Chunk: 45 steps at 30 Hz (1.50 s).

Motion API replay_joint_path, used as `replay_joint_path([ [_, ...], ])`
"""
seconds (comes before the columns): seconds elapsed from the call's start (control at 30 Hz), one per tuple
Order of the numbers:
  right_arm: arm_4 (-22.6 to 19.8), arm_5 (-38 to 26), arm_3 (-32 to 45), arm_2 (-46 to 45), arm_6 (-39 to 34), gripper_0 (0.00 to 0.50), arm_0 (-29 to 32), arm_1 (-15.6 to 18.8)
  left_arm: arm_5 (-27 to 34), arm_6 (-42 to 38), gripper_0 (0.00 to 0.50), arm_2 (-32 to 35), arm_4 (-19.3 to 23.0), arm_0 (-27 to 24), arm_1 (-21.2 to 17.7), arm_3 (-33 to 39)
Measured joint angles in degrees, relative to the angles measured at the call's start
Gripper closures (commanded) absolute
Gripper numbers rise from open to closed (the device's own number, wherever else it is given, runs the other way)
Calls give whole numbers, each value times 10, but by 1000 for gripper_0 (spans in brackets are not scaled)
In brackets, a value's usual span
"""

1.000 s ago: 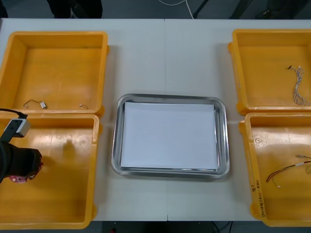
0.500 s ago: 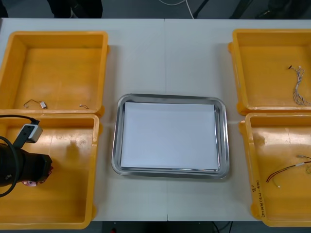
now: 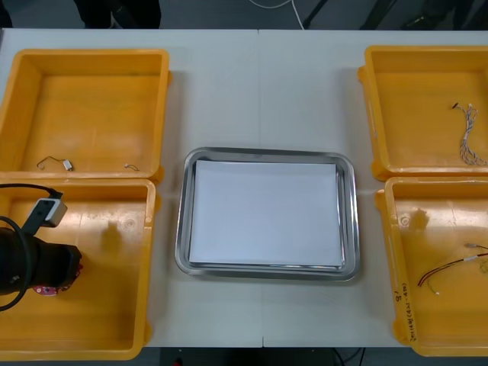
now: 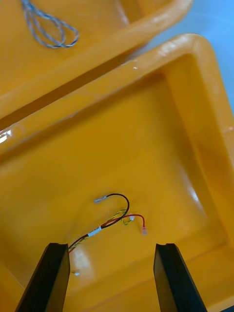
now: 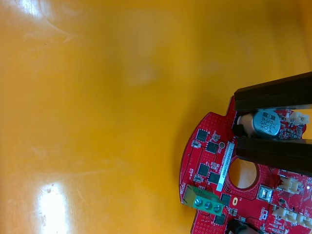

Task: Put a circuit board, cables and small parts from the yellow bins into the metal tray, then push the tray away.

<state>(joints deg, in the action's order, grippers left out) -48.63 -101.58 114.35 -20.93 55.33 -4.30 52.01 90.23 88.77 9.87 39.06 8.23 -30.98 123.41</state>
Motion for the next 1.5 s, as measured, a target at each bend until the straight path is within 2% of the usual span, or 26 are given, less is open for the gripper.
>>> replay_joint_path([
  [0.1, 25, -1, 0, 0, -47, 0, 0, -13, 0, 0, 338, -1, -1, 0, 0, 0],
  [0.17, 47, -2, 0, 0, -64, 0, 0, -27, -1, 0, 263, -1, -1, 0, 0, 0],
  [0.3, 81, -2, 0, 0, -124, 0, 0, -60, -1, 0, 178, -1, -2, 0, 0, 0],
  [0.37, 97, -2, 0, 0, -151, 0, 0, -78, -1, 0, 67, -1, -2, 0, 0, 0],
  [0.43, 113, -2, 0, 0, -157, 0, 0, -96, -1, 0, 0, -1, -2, 0, 0, 0],
  [0.6, 143, 6, 0, 0, -157, 0, 0, -133, -1, 0, 0, -1, -2, 0, 0, 0],
  [0.77, 146, 46, -14, 1, -158, 0, 1, -153, -1, 0, 0, 1, -2, 0, 0, 6],
  [0.9, 146, 91, -35, 1, -159, 0, 7, -162, 4, 0, 0, 11, -1, 0, 0, 20],
  [1.0, 146, 105, -41, 1, -166, 0, 16, -165, 30, 0, 0, 30, 3, -5, 0, 29],
  [1.2, 145, 110, -41, 1, -199, 0, 36, -174, 73, 0, 0, 67, 10, -31, 0, 31],
  [1.37, 144, 110, -41, 1, -236, 0, 40, -182, 75, 0, 0, 71, 10, -48, -4, 31],
  [1.5, 144, 110, -41, 1, -236, 0, 41, -192, 75, 0, 0, 71, 10, -61, -9, 27],
])
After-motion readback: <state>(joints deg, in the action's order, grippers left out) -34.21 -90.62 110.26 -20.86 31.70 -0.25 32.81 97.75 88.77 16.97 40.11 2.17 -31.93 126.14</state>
